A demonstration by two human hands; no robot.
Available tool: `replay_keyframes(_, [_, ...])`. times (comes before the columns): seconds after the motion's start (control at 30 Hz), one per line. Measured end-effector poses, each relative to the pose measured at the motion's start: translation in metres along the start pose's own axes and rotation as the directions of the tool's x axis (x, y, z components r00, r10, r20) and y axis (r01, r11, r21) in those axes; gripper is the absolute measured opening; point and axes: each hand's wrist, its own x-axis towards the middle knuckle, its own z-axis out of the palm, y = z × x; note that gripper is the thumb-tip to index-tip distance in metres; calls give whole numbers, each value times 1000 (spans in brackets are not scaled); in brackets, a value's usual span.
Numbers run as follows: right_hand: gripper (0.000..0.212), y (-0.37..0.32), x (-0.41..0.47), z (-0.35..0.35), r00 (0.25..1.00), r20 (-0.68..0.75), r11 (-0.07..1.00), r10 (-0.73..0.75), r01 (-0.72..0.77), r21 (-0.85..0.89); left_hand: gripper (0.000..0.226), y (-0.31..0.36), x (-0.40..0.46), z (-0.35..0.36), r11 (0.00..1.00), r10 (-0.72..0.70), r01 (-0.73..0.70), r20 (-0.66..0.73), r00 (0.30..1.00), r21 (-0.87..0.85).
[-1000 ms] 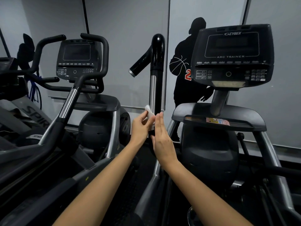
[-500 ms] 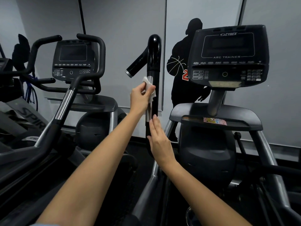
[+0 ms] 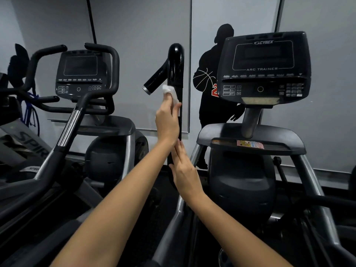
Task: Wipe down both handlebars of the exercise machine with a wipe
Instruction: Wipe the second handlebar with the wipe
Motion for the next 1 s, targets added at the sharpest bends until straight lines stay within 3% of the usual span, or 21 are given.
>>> replay_keyframes(0.17, [84,3,0,4,999,-36,1000,-13,13,-14,45,-20,-24,-5,989,135,-135,9,991,66])
replay_keyframes(0.37, [93,4,-1,6,1000,-11,999,-13,12,-49,57,14,39,8,994,94,-90,-57,994,61])
replay_keyframes(0.6, [88,3,0,4,1000,-27,999,-15,14,-51,62,-10,18,5,943,257,-256,27,966,214])
replay_keyframes(0.73, [77,2,0,2,999,-30,997,-23,20,-71,65,-8,37,2,938,285,-279,3,959,205])
replay_keyframes(0.87, [80,1,0,3,999,-40,996,-35,31,-79,65,4,64,3,941,303,-297,-12,953,161])
replay_keyframes(1.0, [84,2,-1,6,999,-44,998,-23,21,-53,64,-8,46,3,911,328,-327,39,944,251])
